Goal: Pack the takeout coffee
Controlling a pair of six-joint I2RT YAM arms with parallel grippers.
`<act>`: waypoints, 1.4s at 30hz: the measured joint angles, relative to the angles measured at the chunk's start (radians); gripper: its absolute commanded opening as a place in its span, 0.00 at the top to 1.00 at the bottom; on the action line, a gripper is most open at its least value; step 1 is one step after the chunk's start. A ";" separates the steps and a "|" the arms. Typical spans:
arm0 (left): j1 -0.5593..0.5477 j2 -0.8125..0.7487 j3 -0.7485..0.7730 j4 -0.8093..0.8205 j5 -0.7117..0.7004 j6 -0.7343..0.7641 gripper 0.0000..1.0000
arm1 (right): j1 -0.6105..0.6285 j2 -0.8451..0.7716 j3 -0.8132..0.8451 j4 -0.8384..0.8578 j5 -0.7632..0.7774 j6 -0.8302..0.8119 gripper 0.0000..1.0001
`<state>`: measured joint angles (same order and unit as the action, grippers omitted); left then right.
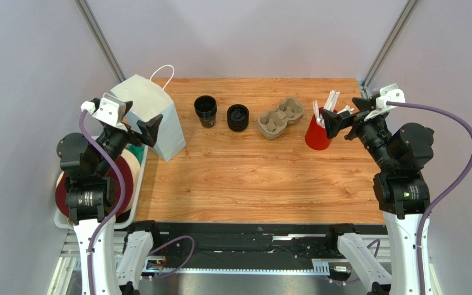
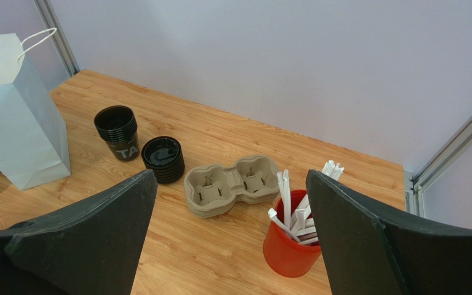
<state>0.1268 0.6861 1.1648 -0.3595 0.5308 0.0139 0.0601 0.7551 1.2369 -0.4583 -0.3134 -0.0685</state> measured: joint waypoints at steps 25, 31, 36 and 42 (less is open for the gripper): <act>0.007 0.026 -0.028 0.013 0.053 0.002 0.03 | 0.258 0.991 0.643 -0.348 0.121 -0.143 0.04; 0.011 0.050 -0.029 0.013 0.071 0.002 0.03 | 0.261 1.289 0.928 -0.444 0.200 -0.167 0.08; 0.013 0.071 -0.029 0.013 0.082 -0.001 0.04 | 0.257 1.402 0.974 -0.511 0.234 -0.188 0.16; 0.013 0.083 -0.029 0.012 0.093 -0.005 0.04 | 0.257 1.420 0.961 -0.542 0.254 -0.216 0.25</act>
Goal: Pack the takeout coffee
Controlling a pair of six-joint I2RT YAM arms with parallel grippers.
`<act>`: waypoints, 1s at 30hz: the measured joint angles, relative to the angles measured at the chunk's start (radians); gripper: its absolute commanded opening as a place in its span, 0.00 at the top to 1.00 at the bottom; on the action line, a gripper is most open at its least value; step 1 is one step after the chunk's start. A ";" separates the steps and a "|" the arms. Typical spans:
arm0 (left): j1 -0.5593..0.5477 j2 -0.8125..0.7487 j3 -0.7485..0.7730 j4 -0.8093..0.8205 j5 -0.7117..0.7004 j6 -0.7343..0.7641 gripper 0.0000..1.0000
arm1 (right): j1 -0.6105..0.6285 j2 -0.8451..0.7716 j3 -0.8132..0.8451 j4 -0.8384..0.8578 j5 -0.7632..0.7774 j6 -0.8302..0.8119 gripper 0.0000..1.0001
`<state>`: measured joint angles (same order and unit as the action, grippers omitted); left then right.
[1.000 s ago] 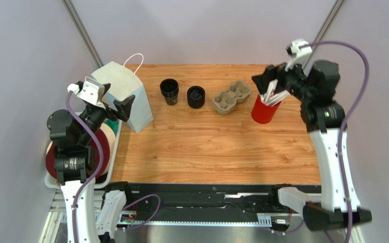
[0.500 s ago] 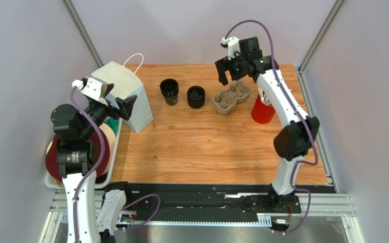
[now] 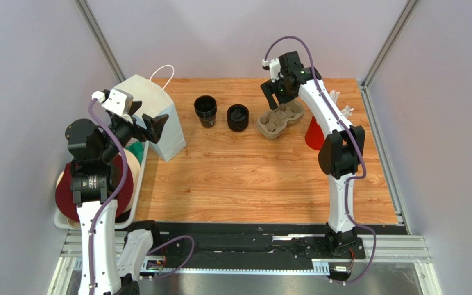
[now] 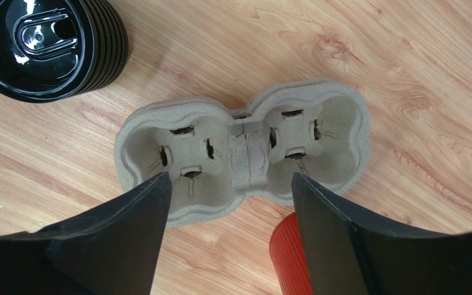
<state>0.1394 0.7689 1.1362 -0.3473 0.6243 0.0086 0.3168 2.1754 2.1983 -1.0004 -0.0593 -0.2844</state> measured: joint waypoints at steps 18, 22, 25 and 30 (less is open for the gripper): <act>0.011 -0.006 -0.005 0.001 0.022 -0.011 0.04 | -0.041 0.048 -0.080 0.002 0.003 -0.043 0.33; 0.013 -0.007 -0.007 0.001 0.028 -0.015 0.04 | -0.041 0.072 -0.088 0.002 0.003 -0.048 0.33; 0.013 -0.009 -0.011 0.002 0.031 -0.019 0.04 | -0.041 0.080 -0.091 0.004 0.001 -0.050 0.36; 0.016 -0.011 -0.012 0.002 0.032 -0.023 0.04 | -0.040 0.080 -0.096 0.014 -0.012 -0.050 0.41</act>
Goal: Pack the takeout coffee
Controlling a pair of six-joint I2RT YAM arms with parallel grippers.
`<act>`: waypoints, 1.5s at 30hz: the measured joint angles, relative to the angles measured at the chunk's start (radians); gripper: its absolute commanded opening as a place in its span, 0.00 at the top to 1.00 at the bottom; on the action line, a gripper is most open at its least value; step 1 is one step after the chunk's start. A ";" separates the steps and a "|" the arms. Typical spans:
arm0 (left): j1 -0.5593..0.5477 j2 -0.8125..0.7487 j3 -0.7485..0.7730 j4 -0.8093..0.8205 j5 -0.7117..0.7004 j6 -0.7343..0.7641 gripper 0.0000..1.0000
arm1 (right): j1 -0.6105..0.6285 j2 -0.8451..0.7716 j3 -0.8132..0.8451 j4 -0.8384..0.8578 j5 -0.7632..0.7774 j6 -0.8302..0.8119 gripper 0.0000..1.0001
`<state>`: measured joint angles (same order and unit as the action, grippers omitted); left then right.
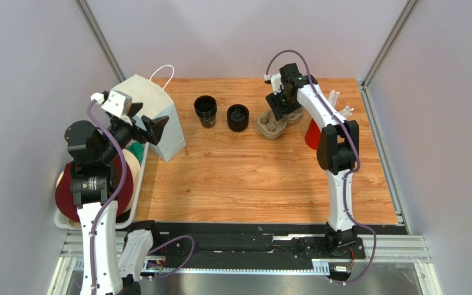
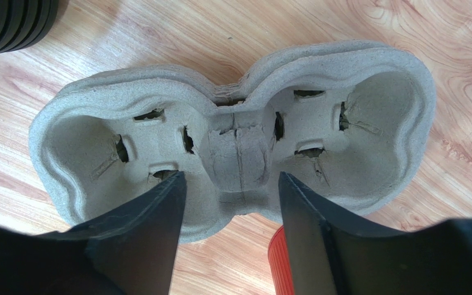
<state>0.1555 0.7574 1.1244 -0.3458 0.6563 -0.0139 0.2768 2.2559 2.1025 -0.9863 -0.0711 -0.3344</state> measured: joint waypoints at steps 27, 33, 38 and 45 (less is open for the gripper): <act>0.005 -0.003 -0.001 0.007 0.010 -0.007 0.04 | 0.009 0.021 -0.002 0.022 -0.009 -0.007 0.65; 0.006 -0.004 -0.007 0.008 0.014 -0.007 0.04 | 0.010 0.021 -0.002 0.023 -0.009 -0.008 0.69; 0.008 -0.004 -0.007 0.008 0.016 -0.007 0.04 | 0.011 0.021 -0.002 0.024 -0.009 -0.008 0.69; 0.009 -0.004 -0.007 0.010 0.017 -0.008 0.04 | 0.011 0.013 -0.016 0.038 -0.009 -0.008 0.75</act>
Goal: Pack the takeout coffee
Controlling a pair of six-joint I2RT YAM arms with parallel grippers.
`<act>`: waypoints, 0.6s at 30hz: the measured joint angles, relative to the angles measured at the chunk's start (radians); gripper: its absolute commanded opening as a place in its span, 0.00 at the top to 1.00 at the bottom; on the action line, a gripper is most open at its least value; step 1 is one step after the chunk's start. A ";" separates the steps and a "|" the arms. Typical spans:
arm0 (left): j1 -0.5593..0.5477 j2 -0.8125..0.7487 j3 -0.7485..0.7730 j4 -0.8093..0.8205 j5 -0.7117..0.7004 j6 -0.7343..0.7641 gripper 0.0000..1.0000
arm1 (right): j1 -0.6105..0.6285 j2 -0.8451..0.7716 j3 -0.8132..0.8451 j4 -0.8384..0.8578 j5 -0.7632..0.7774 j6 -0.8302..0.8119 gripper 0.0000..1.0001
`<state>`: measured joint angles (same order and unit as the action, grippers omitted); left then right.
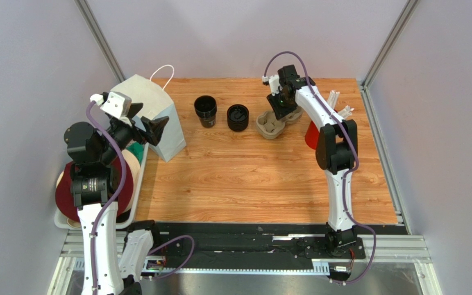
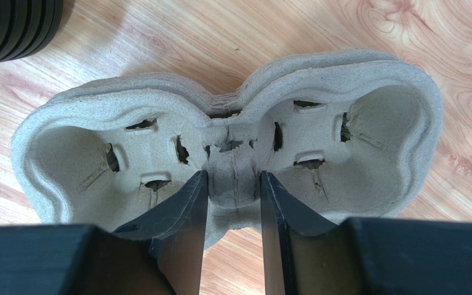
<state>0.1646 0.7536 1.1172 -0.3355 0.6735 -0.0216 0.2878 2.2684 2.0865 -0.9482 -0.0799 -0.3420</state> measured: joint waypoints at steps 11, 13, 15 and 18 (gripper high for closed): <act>0.000 0.000 0.000 0.008 0.003 -0.002 0.04 | 0.006 -0.060 -0.039 0.034 0.003 0.000 0.73; 0.000 0.000 0.000 0.010 0.003 -0.003 0.04 | 0.006 -0.068 -0.039 0.035 0.002 0.000 0.69; 0.000 0.001 0.000 0.011 0.003 -0.003 0.04 | 0.006 -0.072 -0.039 0.035 0.002 0.000 0.67; 0.001 0.001 0.000 0.011 0.003 -0.003 0.04 | 0.008 -0.074 -0.039 0.035 0.003 0.000 0.64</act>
<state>0.1654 0.7547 1.1172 -0.3241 0.6769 -0.0246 0.2962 2.1944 2.0476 -0.9131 -0.0769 -0.3420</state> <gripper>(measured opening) 0.957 0.349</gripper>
